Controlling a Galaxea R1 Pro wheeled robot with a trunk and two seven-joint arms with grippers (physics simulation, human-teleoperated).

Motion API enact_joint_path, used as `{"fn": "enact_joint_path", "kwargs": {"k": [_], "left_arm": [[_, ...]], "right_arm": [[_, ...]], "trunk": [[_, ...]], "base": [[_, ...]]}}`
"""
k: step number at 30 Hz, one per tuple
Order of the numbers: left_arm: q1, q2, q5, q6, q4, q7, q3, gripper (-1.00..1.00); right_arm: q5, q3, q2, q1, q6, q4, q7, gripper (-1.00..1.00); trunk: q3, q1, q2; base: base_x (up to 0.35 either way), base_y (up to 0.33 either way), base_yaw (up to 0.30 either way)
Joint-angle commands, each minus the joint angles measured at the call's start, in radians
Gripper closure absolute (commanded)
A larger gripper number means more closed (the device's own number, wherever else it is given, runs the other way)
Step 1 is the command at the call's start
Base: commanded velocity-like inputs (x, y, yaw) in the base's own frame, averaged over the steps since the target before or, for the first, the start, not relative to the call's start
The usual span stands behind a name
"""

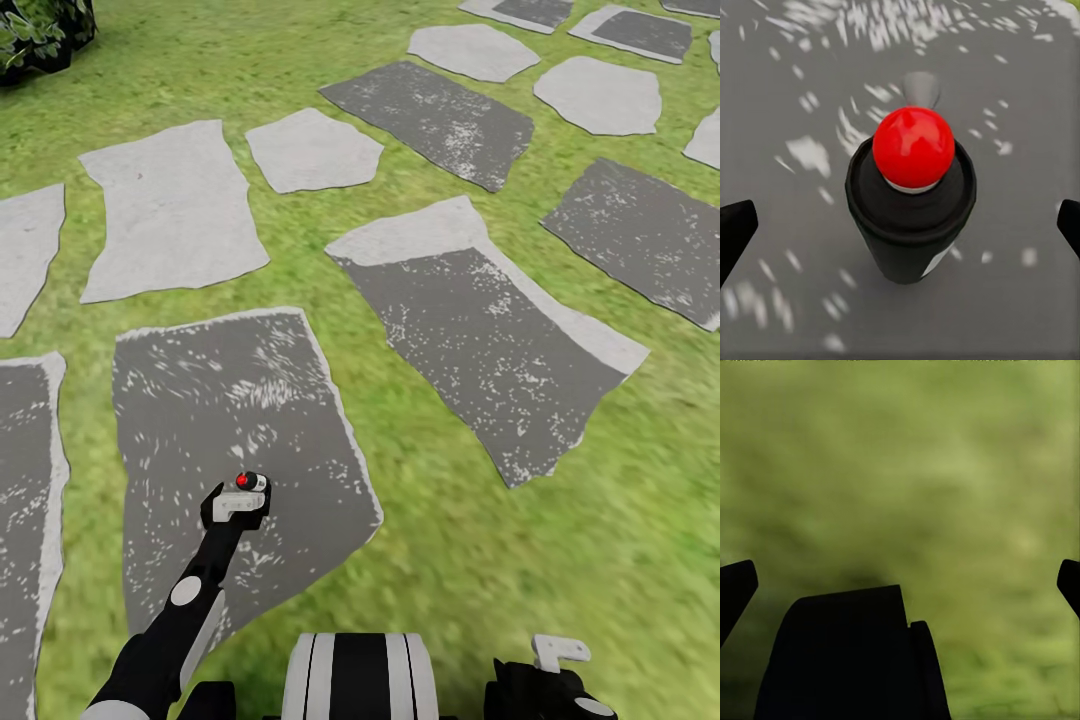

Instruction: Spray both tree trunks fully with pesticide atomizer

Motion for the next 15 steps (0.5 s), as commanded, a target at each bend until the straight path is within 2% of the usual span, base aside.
{"fn": "enact_joint_path", "kwargs": {"k": [1,6,15], "left_arm": [[0.0,0.0,0.0,0.0,0.0,0.0,0.0,-1.0],[0.0,0.0,-0.001,-0.001,0.0,0.0,0.0,-1.0],[0.0,-0.001,-0.001,-0.001,0.0,0.0,0.0,-1.0]], "right_arm": [[0.0,0.0,0.0,0.0,0.0,0.0,0.0,-1.0],[0.0,0.0,0.0,0.0,0.001,0.0,0.0,-1.0],[0.0,0.0,0.0,0.0,0.0,0.0,0.0,-1.0]], "trunk": [[0.0,0.0,0.0],[0.0,0.0,0.0],[0.0,0.0,0.0]], "base": [[0.011,0.0,0.0],[0.104,0.0,0.0],[0.014,0.0,0.0]]}}
